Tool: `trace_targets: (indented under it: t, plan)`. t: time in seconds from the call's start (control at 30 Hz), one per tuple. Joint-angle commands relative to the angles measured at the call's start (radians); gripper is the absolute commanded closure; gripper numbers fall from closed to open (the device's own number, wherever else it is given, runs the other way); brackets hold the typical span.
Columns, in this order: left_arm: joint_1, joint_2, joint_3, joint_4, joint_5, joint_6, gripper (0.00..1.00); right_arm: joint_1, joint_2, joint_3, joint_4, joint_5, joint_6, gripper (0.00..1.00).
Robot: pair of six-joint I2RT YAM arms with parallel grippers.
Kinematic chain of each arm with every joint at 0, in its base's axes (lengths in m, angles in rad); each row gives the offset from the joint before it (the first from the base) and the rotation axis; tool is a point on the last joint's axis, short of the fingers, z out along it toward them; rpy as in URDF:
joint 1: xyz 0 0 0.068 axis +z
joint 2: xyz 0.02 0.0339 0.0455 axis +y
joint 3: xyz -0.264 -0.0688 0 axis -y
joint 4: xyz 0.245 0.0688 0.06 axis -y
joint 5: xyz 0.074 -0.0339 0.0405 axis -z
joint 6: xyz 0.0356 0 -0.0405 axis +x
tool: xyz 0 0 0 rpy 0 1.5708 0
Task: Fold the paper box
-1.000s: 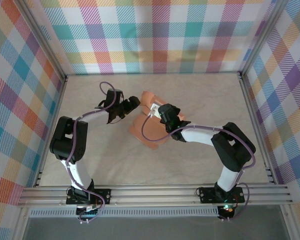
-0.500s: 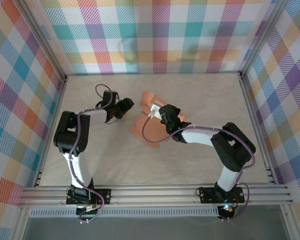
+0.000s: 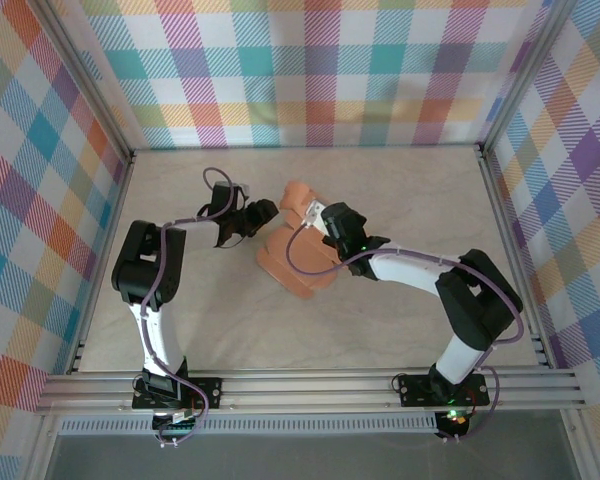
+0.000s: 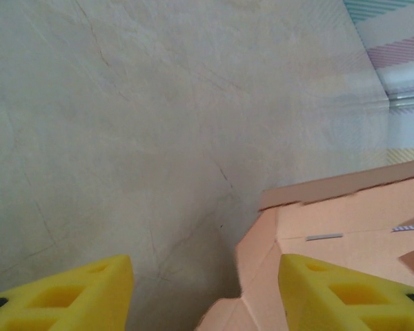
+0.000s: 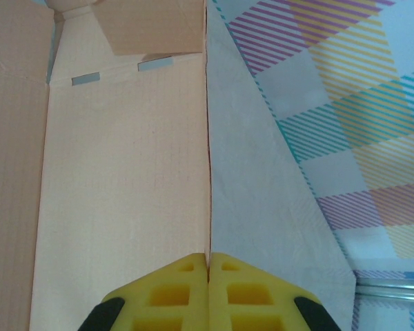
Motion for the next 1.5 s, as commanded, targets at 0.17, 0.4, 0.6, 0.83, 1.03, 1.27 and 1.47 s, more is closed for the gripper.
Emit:
trace_targets:
  t: [0.17,0.4,0.6,0.83,1.03,1.27,1.47]
  plan:
    - [-0.057,0.036,0.053,0.034,0.057,0.021,0.43,-0.022,-0.043,0.035,-0.090,-0.073,0.129,1.00]
    - [-0.065,0.077,0.095,0.055,0.073,0.016,0.44,-0.030,-0.057,0.032,-0.115,-0.111,0.160,1.00]
    - [-0.067,0.109,0.112,0.060,0.080,0.005,0.42,-0.034,-0.072,0.029,-0.129,-0.122,0.174,1.00]
    - [-0.069,0.104,0.098,0.085,0.088,-0.011,0.40,-0.042,-0.064,0.040,-0.142,-0.143,0.193,1.00]
    - [-0.077,0.083,0.098,0.082,0.098,0.001,0.46,-0.042,-0.059,0.041,-0.147,-0.144,0.196,1.00]
    - [-0.086,0.061,0.079,0.120,0.119,0.000,0.46,-0.041,-0.049,0.042,-0.153,-0.139,0.186,1.00]
    - [-0.112,0.049,0.082,0.109,0.120,0.065,0.46,-0.042,-0.022,0.056,-0.153,-0.095,0.175,1.00]
